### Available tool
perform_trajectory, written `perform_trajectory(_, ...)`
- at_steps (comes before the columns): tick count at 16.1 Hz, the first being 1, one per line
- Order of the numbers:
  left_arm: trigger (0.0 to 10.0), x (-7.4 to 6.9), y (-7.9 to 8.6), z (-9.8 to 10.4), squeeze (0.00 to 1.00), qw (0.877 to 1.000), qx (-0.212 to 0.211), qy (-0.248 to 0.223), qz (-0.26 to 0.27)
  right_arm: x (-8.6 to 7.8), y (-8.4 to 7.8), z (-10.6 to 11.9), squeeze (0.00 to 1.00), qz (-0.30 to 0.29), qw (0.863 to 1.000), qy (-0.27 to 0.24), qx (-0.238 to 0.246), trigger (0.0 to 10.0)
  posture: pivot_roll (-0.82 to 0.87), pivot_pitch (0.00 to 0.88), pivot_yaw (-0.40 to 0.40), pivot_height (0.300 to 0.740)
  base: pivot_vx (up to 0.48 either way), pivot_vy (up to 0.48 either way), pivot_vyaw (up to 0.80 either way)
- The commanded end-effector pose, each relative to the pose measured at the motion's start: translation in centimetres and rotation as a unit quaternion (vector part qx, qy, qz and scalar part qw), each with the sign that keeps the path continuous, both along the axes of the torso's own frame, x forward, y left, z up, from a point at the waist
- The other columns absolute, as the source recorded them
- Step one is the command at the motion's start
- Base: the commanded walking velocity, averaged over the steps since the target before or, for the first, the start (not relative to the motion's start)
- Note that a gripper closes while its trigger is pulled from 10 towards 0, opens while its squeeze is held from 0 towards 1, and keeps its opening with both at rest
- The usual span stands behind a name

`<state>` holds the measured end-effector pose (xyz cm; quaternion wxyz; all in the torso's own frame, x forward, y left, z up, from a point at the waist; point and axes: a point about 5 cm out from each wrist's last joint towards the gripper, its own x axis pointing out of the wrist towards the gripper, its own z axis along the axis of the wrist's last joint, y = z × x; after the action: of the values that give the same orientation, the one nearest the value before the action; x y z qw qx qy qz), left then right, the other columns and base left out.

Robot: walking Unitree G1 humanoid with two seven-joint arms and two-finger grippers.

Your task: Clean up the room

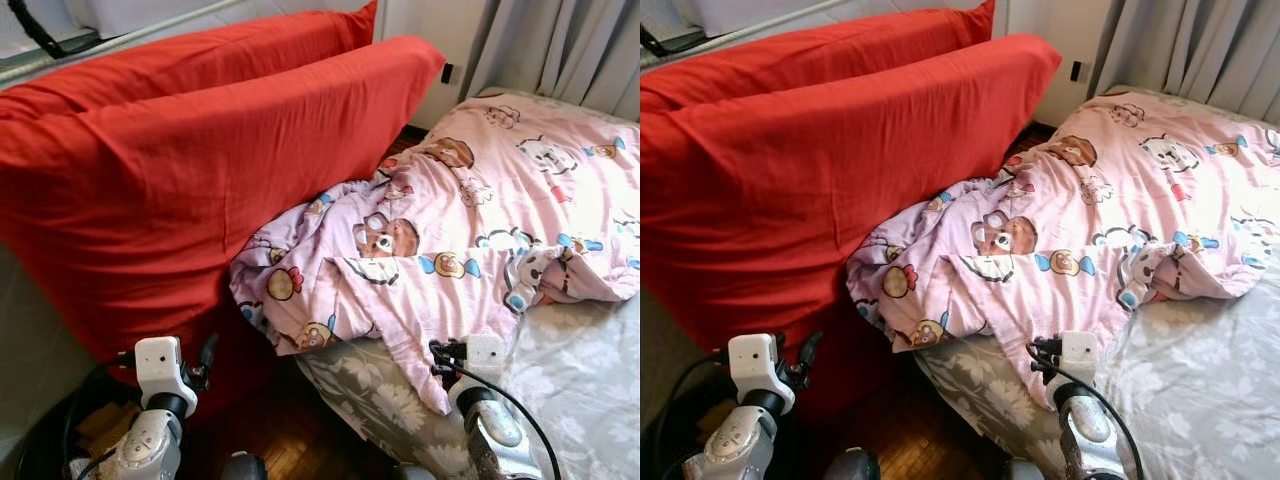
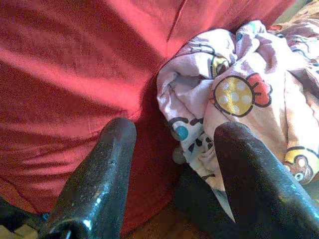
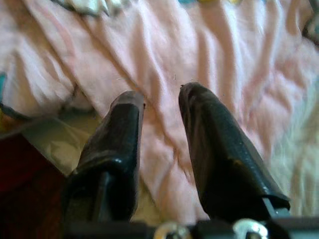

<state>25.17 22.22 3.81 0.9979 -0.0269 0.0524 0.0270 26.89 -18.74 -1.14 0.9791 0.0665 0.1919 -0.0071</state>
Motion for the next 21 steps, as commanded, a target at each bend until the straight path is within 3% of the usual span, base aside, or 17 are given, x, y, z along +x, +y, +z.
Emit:
perform_trajectory(1, 10.0, -0.2, 0.3, 0.2, 0.00, 1.000, 0.000, 0.003, -0.002, -0.3, -0.3, -0.7, 0.30, -0.025, 0.999, 0.032, 0.014, 10.0, 0.00, 0.136, 0.019, 0.637, 0.000, 0.000, 0.00)
perform_trajectory(2, 10.0, -0.1, 0.4, 0.5, 0.00, 1.000, 0.003, 0.001, -0.005, -0.2, -0.3, -0.7, 1.00, -0.039, 0.998, 0.036, 0.032, 10.0, 0.01, 0.159, 0.022, 0.637, 0.000, 0.000, 0.00)
perform_trajectory(8, 10.0, -0.5, 0.9, 1.4, 0.00, 1.000, 0.018, 0.000, -0.018, 0.6, -0.2, -0.7, 0.99, -0.092, 0.992, 0.069, 0.055, 10.0, 0.05, 0.246, 0.047, 0.637, 0.000, 0.000, 0.00)
perform_trajectory(9, 10.0, -0.6, 0.8, 1.4, 0.00, 1.000, 0.018, 0.001, -0.019, 0.7, -0.4, -0.7, 0.76, -0.111, 0.989, 0.071, 0.061, 10.0, 0.05, 0.255, 0.046, 0.637, 0.000, 0.000, 0.00)
perform_trajectory(10, 10.0, -0.6, 0.6, 1.7, 0.00, 1.000, 0.015, 0.000, -0.019, 0.9, -0.7, -0.4, 0.02, -0.125, 0.988, 0.070, 0.065, 10.0, 0.06, 0.269, 0.042, 0.637, 0.000, 0.000, 0.00)
perform_trajectory(13, 10.0, -0.9, 0.4, 1.8, 0.00, 1.000, 0.011, 0.000, -0.016, 1.2, -1.1, -0.1, 0.00, -0.146, 0.985, 0.067, 0.064, 10.0, 0.07, 0.302, 0.027, 0.637, 0.000, 0.000, 0.00)
perform_trajectory(18, 10.0, -2.7, 0.6, 1.3, 0.00, 1.000, 0.009, 0.013, 0.001, 0.9, -1.3, -0.4, 0.00, -0.166, 0.980, 0.072, 0.086, 10.0, 0.08, 0.323, 0.006, 0.637, 0.000, 0.000, 0.00)
perform_trajectory(19, 10.0, -2.9, 0.6, 1.3, 0.00, 1.000, 0.010, 0.015, 0.003, 0.8, -1.3, -0.6, 0.37, -0.171, 0.978, 0.075, 0.093, 10.0, 0.09, 0.328, 0.006, 0.637, 0.000, 0.000, 0.00)
perform_trajectory(20, 10.0, -3.1, 0.7, 1.4, 0.00, 1.000, 0.011, 0.016, 0.004, 0.7, -1.3, -0.6, 1.00, -0.174, 0.977, 0.075, 0.097, 10.0, 0.09, 0.333, 0.009, 0.637, 0.000, 0.000, 0.00)
perform_trajectory(21, 10.0, -3.3, 0.8, 1.5, 0.00, 1.000, 0.013, 0.019, 0.006, 0.7, -1.1, -0.7, 1.00, -0.172, 0.976, 0.077, 0.107, 10.0, 0.10, 0.337, 0.011, 0.637, 0.000, 0.000, 0.00)
